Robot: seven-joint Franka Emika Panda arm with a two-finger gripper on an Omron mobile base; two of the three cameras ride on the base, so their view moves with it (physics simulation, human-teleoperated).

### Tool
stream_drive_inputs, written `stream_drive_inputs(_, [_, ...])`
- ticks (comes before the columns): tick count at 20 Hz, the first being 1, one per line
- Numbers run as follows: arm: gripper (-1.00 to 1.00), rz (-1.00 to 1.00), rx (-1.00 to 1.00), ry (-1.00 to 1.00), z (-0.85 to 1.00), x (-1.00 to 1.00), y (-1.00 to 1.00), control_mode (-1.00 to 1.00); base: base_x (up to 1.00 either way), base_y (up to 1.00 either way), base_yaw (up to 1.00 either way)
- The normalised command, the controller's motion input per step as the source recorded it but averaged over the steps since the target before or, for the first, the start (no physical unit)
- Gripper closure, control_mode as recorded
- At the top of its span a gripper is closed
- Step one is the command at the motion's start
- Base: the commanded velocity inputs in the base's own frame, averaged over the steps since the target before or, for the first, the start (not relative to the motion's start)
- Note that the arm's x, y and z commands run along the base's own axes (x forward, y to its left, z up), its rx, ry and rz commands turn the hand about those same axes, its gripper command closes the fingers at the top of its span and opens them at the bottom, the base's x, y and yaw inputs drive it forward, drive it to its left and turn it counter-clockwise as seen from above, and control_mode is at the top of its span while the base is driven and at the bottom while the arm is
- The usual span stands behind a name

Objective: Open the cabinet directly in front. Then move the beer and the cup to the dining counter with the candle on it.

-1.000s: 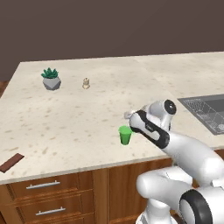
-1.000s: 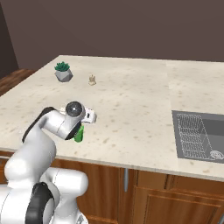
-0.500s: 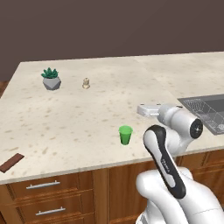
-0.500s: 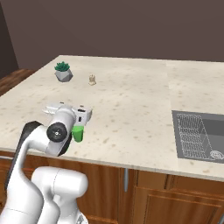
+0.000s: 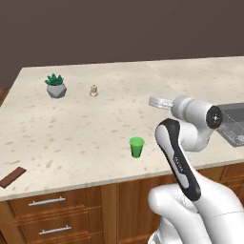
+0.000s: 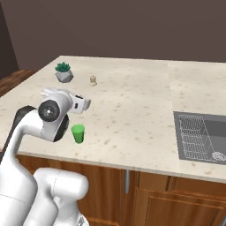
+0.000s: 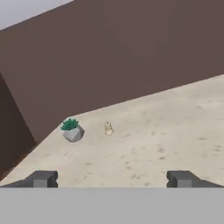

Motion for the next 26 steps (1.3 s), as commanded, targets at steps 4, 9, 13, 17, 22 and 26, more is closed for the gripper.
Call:
stream_drive_inputs(4, [-1.0,-0.01,0.0,0.18,0.15,-0.21,-0.07,-1.0,0.0,0.0,0.0])
stream_drive_inputs(9, [-1.0,0.0,0.0,0.0,-0.02,-0.21,0.0,1.0,-0.4,0.0,0.0])
stream_drive_inputs(13, [-1.0,0.0,0.0,0.0,0.0,0.0,0.0,1.0,-1.0,0.0,-0.3])
stream_drive_inputs(17, [-1.0,0.0,0.0,0.0,0.0,0.0,0.0,1.0,-0.46,0.04,-0.9])
stream_drive_inputs(22, [-1.0,0.0,0.0,0.0,0.0,0.0,0.0,1.0,0.0,0.0,-1.0])
stream_drive_inputs(26, [-1.0,0.0,0.0,0.0,0.0,0.0,0.0,1.0,0.0,0.0,-1.0])
